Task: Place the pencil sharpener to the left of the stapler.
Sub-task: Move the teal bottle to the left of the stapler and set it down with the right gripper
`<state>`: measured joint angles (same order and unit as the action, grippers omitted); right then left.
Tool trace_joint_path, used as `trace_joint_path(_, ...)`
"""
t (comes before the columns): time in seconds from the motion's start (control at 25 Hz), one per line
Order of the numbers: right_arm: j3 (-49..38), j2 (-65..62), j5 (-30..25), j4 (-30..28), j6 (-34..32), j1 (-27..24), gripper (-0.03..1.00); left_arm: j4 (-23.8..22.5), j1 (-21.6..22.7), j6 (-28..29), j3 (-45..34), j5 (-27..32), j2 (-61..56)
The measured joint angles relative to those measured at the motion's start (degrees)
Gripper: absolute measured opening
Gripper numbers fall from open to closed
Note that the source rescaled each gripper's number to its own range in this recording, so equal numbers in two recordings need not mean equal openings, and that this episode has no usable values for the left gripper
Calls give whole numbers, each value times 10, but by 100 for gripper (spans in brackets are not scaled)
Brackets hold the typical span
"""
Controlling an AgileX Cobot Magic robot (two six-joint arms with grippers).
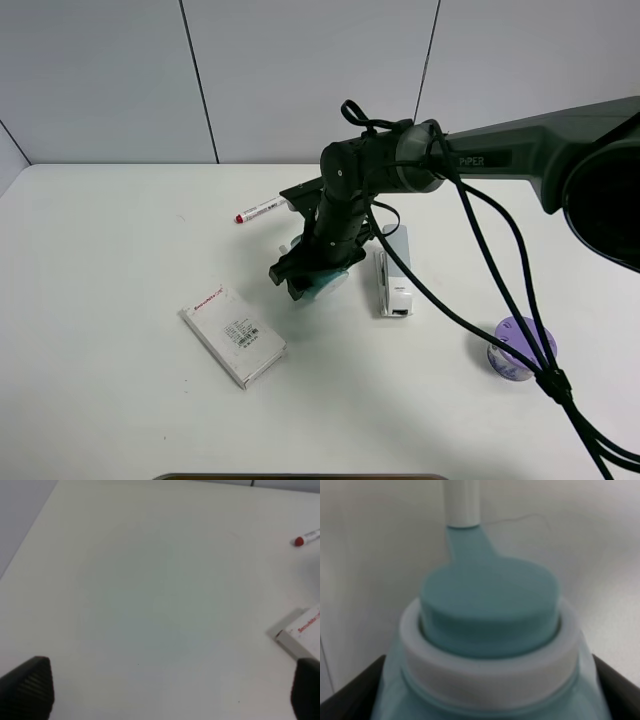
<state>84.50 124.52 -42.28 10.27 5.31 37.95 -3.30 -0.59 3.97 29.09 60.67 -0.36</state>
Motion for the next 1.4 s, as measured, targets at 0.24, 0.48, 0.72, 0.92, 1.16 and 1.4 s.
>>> trace_joint_path(0.24,0,0,0,0,0,0,0,0,0,0,0,0,0)
trace_joint_path(0.48,0,0,1,0,0,0,0,0,0,0,0,0,0)
trace_joint_path(0.72,0,0,1,0,0,0,3,0,0,0,0,0,0)
trace_joint_path(0.92,0,0,1,1,0,0,16,0,0,0,0,0,0)
trace_joint_path(1.16,0,0,-2,1,0,0,49,0,0,0,0,0,0)
trace_joint_path(1.4,0,0,-2,1,0,0,50,0,0,0,0,0,0)
